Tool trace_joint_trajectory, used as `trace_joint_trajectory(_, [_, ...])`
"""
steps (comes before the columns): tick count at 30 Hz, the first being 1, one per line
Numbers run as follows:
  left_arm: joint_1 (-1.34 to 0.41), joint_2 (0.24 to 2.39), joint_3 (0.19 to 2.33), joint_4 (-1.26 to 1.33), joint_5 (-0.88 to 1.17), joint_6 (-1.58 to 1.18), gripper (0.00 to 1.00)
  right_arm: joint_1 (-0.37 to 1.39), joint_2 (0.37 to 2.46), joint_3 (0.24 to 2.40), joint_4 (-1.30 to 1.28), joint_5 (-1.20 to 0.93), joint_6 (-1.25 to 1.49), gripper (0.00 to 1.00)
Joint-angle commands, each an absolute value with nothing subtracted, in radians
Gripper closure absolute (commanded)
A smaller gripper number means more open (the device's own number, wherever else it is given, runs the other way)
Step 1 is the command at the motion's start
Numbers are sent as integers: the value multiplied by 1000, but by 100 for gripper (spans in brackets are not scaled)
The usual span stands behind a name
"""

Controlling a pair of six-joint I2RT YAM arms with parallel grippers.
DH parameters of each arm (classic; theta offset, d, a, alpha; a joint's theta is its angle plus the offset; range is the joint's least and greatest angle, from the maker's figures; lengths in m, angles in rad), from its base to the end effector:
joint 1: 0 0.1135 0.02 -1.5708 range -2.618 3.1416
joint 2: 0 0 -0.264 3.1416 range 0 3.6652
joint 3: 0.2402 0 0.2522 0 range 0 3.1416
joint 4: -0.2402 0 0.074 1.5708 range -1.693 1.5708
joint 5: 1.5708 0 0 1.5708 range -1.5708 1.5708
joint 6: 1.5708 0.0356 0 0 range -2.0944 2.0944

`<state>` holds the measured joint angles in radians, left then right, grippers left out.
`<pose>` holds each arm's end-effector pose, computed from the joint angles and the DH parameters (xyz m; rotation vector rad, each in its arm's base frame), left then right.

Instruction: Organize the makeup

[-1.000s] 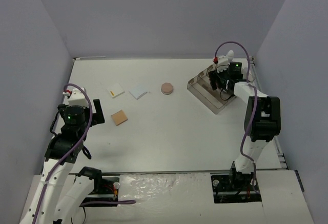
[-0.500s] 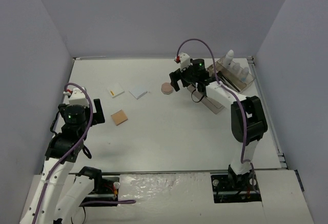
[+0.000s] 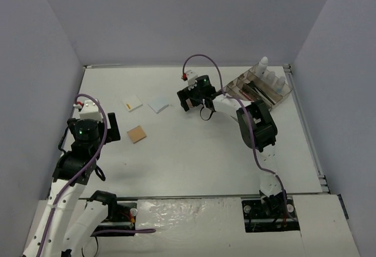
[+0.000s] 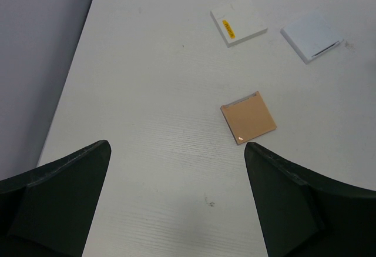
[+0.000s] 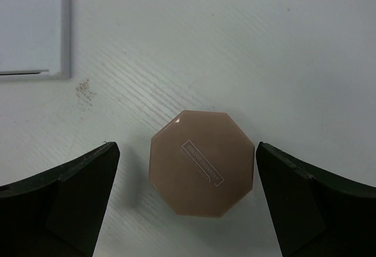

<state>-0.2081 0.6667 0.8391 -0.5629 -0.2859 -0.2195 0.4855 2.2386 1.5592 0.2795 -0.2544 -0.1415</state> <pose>0.1426 -0.0198 0.3367 -0.1976 1.9346 -0.0028 0.4483 0.2467 0.1713 -0.7705 1.8322 0.4743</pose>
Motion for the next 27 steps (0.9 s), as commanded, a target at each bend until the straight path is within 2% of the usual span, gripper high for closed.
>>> trace_joint_trajectory(1, [-203,678,857,-505,-299,-215,3,495,2228,1619,321,-202,-126,2])
trace_joint_trajectory(4, [-202,678,857,-505,-297,-216,3,502,2230,1611,314,-188,-140,9])
trace_joint_trajectory(13, [-202,675,857,-506,-297,-216,3,512,2186,1560,314,-164,-157,41])
trace_joint_trajectory(17, [-202,675,857,-506,-296,-218,3,511,2134,1536,312,-158,-171,80])
trace_joint_trajectory(18, [-202,674,857,-506,-296,-218,3,511,2112,1530,311,-157,-172,87])
trace_joint_trajectory(27, [-202,673,856,-506,-296,-218,3,481,1849,1382,287,-81,-168,86])
